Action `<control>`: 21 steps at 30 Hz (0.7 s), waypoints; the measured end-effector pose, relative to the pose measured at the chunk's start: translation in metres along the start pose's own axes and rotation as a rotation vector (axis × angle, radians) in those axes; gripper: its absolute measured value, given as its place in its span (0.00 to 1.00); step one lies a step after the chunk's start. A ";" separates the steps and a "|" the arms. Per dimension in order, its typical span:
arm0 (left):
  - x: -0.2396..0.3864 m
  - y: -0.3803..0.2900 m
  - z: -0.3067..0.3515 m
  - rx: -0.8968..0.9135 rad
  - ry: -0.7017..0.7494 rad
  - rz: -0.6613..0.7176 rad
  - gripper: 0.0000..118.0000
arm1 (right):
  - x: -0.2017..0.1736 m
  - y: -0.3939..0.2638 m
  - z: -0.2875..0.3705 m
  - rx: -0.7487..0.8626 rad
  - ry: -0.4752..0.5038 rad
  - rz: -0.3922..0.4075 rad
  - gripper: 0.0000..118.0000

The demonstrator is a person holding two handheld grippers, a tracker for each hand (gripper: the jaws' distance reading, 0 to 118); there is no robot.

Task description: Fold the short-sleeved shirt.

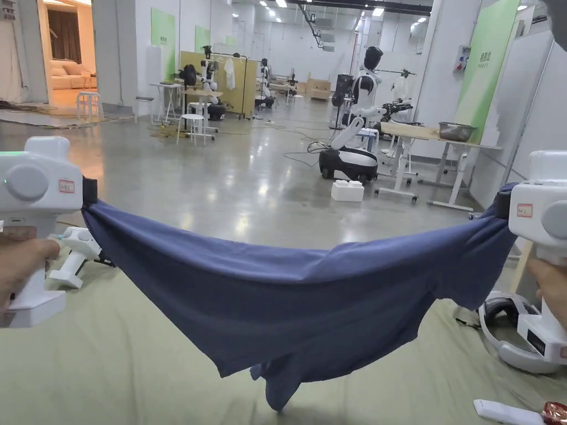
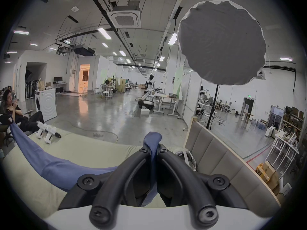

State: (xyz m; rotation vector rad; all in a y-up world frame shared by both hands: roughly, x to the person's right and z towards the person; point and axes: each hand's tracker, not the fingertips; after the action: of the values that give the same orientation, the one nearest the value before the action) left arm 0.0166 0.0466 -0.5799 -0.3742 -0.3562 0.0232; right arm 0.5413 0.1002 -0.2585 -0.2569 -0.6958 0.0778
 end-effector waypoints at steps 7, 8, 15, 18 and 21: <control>0.002 -0.089 0.004 -0.110 -0.039 -0.019 0.07 | -0.007 -0.080 0.023 -0.082 0.037 0.034 0.05; 0.002 -0.105 0.008 -0.134 -0.047 -0.040 0.07 | -0.007 -0.092 0.027 -0.098 0.042 0.044 0.05; -0.015 -0.196 0.055 -0.213 -0.078 -0.019 0.07 | 0.002 -0.177 0.077 -0.191 0.048 0.029 0.05; -0.028 -0.227 0.078 -0.259 -0.080 -0.007 0.07 | 0.008 -0.208 0.105 -0.229 0.049 0.020 0.05; -0.042 -0.261 0.099 -0.331 -0.064 0.009 0.07 | 0.012 -0.240 0.133 -0.280 0.042 0.010 0.05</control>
State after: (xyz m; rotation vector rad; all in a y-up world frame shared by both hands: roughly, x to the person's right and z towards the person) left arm -0.0684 -0.1651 -0.4140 -0.7039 -0.4232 -0.0152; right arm 0.4610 -0.1021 -0.0907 -0.5288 -0.6626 -0.0155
